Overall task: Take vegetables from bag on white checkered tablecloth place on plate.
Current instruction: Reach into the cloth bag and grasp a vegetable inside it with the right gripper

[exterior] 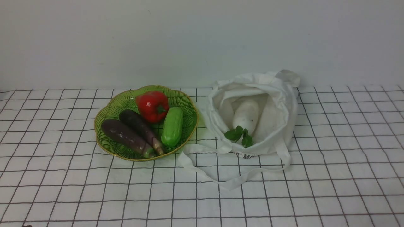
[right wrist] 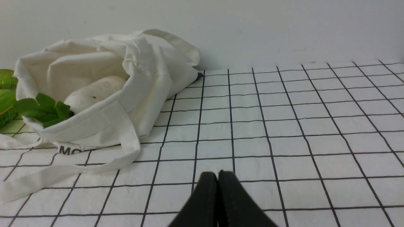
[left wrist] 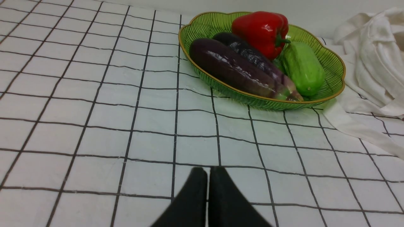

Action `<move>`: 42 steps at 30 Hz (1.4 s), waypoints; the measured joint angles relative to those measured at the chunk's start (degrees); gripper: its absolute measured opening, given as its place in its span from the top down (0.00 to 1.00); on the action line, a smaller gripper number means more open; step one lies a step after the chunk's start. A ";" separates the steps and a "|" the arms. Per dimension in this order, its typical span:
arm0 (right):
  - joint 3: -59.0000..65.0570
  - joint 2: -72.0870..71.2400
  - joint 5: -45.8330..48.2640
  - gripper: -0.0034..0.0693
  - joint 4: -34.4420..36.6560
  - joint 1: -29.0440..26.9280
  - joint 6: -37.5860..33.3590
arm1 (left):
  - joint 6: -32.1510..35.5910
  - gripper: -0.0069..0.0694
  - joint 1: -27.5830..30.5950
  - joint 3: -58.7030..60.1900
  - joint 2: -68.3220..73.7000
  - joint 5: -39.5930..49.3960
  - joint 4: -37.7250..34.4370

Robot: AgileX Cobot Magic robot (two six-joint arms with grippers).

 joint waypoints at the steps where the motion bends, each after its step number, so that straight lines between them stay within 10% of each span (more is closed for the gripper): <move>1: 0.00 0.00 0.00 0.97 0.00 0.00 0.00 | 0.00 0.92 0.00 0.00 0.00 0.00 0.00; 5: -0.01 0.00 0.00 0.97 1.05 0.00 0.77 | 0.00 0.92 0.00 0.00 0.00 0.00 0.00; 16: 0.10 0.00 -0.57 0.97 38.16 0.00 20.94 | 0.00 0.92 0.00 0.00 0.00 0.00 0.00; 26: -0.22 0.00 -2.60 0.97 39.48 0.00 19.95 | 0.00 0.92 0.00 0.00 0.00 0.00 0.00; 33: -19.53 5.16 0.08 0.97 31.81 0.00 0.43 | 0.00 0.92 0.00 0.00 0.00 0.00 0.00; 42: -38.62 45.95 29.41 0.97 16.47 0.00 -4.83 | 0.00 0.92 0.00 0.00 0.00 0.00 0.00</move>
